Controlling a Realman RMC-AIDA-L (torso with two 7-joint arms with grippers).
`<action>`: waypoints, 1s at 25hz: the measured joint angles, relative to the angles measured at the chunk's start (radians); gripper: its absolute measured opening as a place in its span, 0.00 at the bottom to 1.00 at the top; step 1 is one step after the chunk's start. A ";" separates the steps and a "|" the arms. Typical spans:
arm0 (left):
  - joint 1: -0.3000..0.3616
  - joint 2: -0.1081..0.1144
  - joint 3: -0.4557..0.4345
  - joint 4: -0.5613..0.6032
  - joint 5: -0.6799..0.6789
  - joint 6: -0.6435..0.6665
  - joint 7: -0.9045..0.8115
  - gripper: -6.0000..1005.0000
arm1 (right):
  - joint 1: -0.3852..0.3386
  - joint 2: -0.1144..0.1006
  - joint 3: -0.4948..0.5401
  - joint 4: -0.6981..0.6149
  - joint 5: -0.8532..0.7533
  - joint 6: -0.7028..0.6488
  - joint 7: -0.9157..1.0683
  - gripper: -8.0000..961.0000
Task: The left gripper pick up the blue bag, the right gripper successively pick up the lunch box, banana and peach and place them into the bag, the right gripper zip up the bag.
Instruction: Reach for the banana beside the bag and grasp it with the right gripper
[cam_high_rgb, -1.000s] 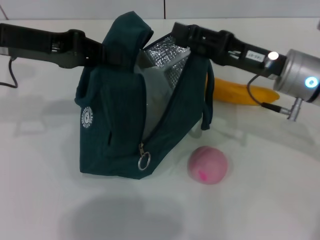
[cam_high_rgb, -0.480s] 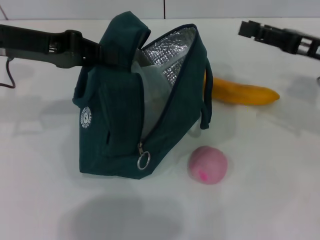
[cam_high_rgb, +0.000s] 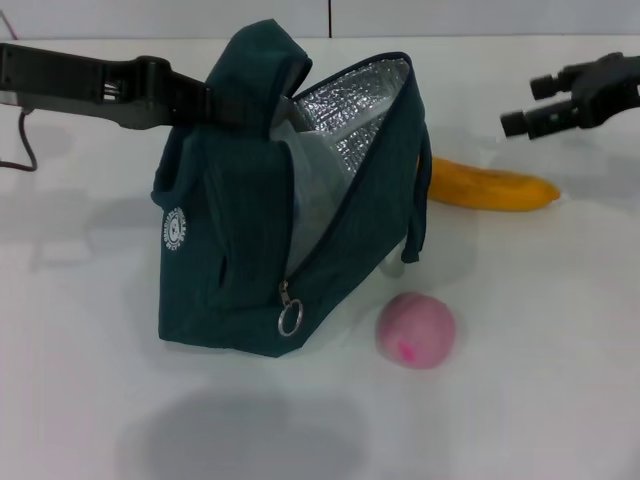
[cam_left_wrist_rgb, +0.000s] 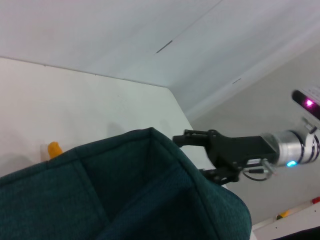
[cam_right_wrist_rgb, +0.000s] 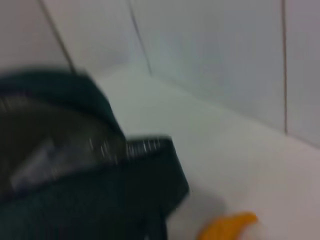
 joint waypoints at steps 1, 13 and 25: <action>0.000 0.000 0.000 0.000 0.000 0.000 0.000 0.04 | 0.024 -0.002 0.000 -0.002 -0.056 -0.003 0.006 0.91; -0.008 -0.005 0.002 0.000 0.003 0.001 0.002 0.04 | 0.203 0.049 -0.005 0.002 -0.467 -0.031 -0.003 0.92; -0.013 -0.007 0.002 -0.001 0.011 0.000 -0.008 0.04 | 0.188 0.128 0.001 0.036 -0.539 0.073 -0.048 0.92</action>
